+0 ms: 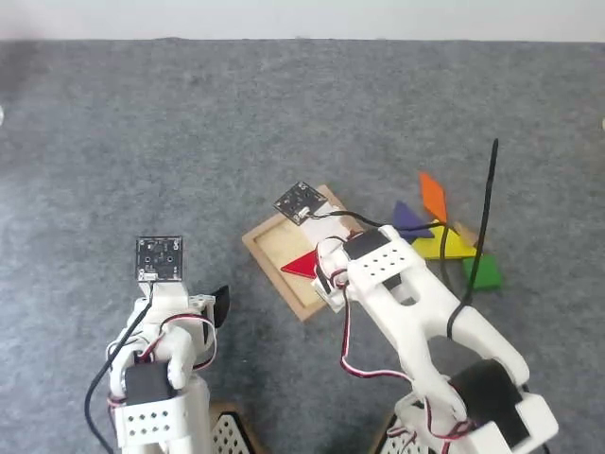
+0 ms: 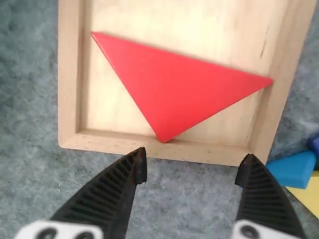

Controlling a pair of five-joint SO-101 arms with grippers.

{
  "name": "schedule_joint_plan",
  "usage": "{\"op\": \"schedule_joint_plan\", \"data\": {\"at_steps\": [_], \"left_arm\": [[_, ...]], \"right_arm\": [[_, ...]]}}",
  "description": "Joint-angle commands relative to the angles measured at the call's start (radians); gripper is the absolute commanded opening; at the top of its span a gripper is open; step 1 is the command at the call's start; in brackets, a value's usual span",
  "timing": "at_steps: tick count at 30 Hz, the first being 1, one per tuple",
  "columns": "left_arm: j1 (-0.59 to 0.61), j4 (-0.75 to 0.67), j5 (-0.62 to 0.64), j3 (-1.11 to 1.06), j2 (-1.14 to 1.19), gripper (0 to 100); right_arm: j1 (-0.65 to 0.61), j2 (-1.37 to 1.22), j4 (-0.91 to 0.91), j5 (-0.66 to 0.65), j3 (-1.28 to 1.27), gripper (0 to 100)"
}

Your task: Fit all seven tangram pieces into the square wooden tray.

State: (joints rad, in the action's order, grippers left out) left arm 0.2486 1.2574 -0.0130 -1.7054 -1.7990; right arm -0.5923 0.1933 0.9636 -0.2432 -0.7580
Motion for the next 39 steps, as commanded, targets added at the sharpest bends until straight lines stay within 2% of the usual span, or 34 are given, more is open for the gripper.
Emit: {"op": "schedule_joint_plan", "data": {"at_steps": [1, 7, 13, 19, 24, 39], "left_arm": [[0.002, 0.005, 0.008, 0.022, -0.021, 27], [0.002, 0.005, 0.008, 0.022, -0.021, 27], [0.002, 0.005, 0.008, 0.022, -0.021, 27], [0.002, 0.005, 0.008, 0.022, -0.021, 27], [0.002, 0.005, 0.008, 0.022, -0.021, 27], [0.002, 0.005, 0.008, 0.022, -0.021, 27]], "right_arm": [[0.004, 0.042, 0.007, -0.005, 0.028, 29.9], [0.004, 0.028, 0.050, -0.012, 0.158, 29.9], [0.002, -0.168, 0.183, -0.034, 0.353, 29.9], [-0.064, -0.302, 0.143, -0.040, 0.367, 30.0], [-0.044, -0.394, 0.133, -0.046, 0.410, 30.0], [-0.030, -0.627, 0.131, -0.043, 0.761, 30.0]]}}
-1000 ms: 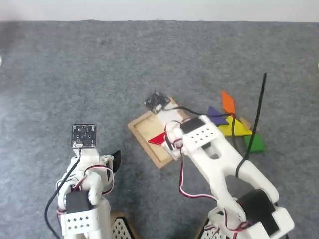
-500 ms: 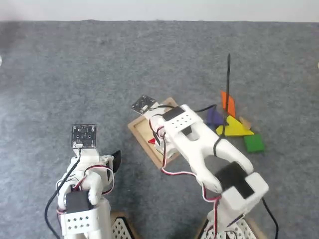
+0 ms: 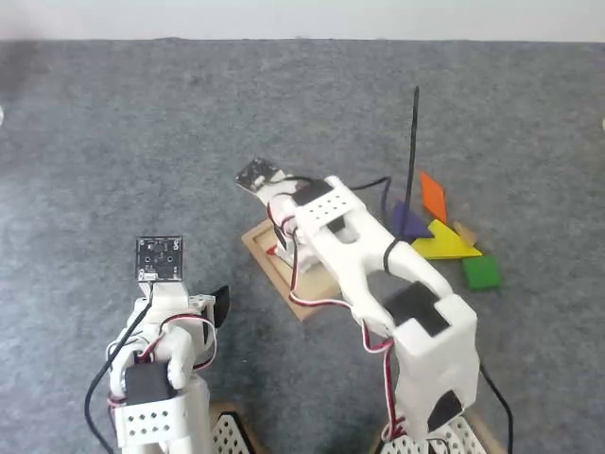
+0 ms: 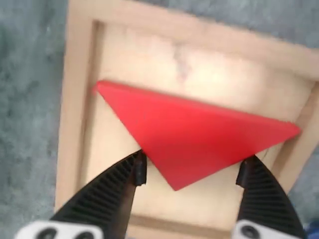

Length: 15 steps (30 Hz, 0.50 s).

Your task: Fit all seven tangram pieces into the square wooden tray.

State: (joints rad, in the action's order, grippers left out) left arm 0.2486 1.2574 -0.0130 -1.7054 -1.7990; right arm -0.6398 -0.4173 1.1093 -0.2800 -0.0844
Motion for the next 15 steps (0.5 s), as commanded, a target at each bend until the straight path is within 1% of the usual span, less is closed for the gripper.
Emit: {"op": "schedule_joint_plan", "data": {"at_steps": [1, 9, 15], "left_arm": [[0.002, 0.005, 0.008, 0.022, -0.021, 27], [0.002, 0.005, 0.008, 0.022, -0.021, 27], [0.002, 0.005, 0.008, 0.022, -0.021, 27]], "right_arm": [[0.018, -0.030, -0.015, -0.003, 0.106, 30.0], [0.022, -0.117, -0.016, -0.005, 0.262, 30.0], [0.025, -0.096, 0.028, -0.009, 0.287, 30.0]]}}
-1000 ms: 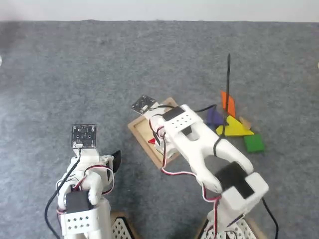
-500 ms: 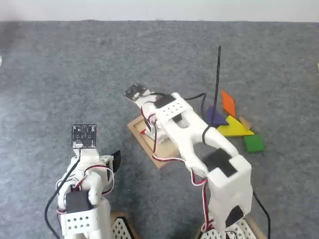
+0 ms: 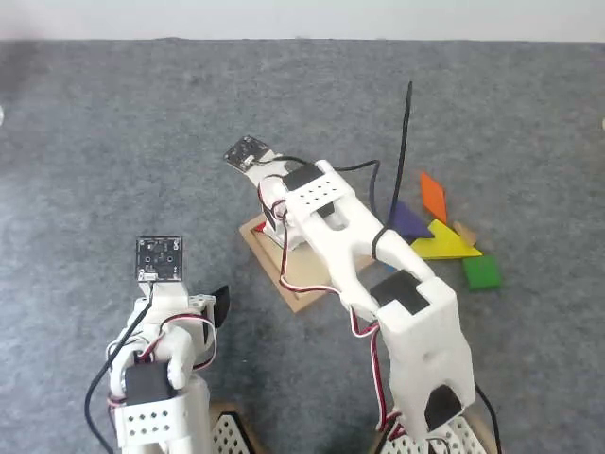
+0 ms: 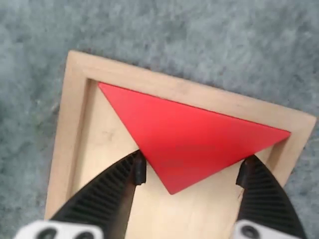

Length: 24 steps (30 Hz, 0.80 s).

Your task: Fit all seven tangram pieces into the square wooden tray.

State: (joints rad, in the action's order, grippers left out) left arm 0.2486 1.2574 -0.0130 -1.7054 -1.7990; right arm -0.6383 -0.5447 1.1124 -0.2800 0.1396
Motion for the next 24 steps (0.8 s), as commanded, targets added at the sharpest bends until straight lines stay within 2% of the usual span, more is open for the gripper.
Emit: {"op": "schedule_joint_plan", "data": {"at_steps": [1, 10, 16, 20, 24], "left_arm": [[0.002, 0.005, 0.008, 0.022, -0.021, 27], [0.002, 0.005, 0.008, 0.022, -0.021, 27], [0.002, 0.005, 0.008, 0.022, -0.021, 27], [0.002, 0.005, 0.008, 0.022, -0.021, 27], [0.002, 0.005, 0.008, 0.022, -0.021, 27]], "right_arm": [[0.024, 0.048, 0.036, -0.009, 0.063, 30.0], [0.019, 0.219, 0.125, -0.006, 0.060, 30.0], [0.073, 0.389, 0.234, -0.015, 0.063, 30.0], [0.099, 0.542, 0.398, -0.094, 0.060, 33.6], [0.248, 0.618, 0.542, -0.203, 0.017, 35.9]]}}
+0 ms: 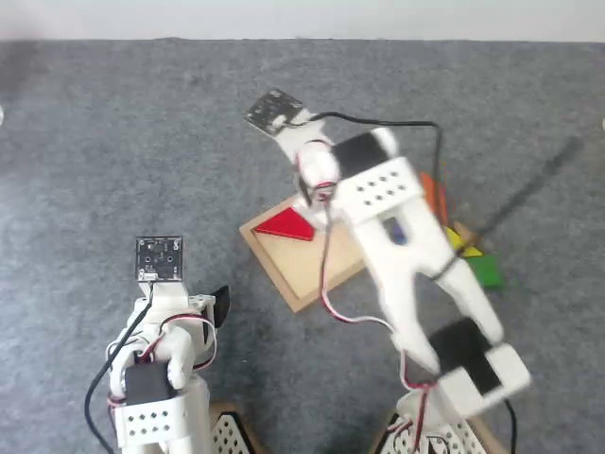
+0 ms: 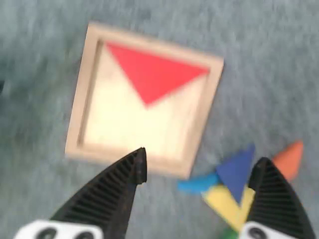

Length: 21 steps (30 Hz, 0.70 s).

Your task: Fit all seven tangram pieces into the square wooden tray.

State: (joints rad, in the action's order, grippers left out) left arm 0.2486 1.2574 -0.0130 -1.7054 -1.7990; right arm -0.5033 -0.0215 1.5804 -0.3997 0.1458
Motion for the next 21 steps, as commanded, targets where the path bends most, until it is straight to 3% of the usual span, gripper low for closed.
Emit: {"op": "schedule_joint_plan", "data": {"at_steps": [1, 6, 8, 14, 21], "left_arm": [[0.000, 0.005, 0.008, 0.022, -0.021, 27], [0.002, 0.005, 0.008, 0.022, -0.021, 27], [0.002, 0.005, 0.008, 0.022, -0.021, 27], [0.002, 0.005, 0.008, 0.022, -0.021, 27], [0.002, 0.005, 0.008, 0.022, -0.021, 27]], "right_arm": [[0.171, 0.099, 0.073, -0.123, -0.015, 35.9], [0.397, 0.062, -0.022, -0.506, -0.203, 36.1], [0.447, 0.042, -0.084, -0.603, -0.276, 36.1], [0.476, 0.035, -0.248, -0.620, -0.396, 36.1], [0.526, 0.033, -0.357, -0.531, -0.393, 36.1]]}}
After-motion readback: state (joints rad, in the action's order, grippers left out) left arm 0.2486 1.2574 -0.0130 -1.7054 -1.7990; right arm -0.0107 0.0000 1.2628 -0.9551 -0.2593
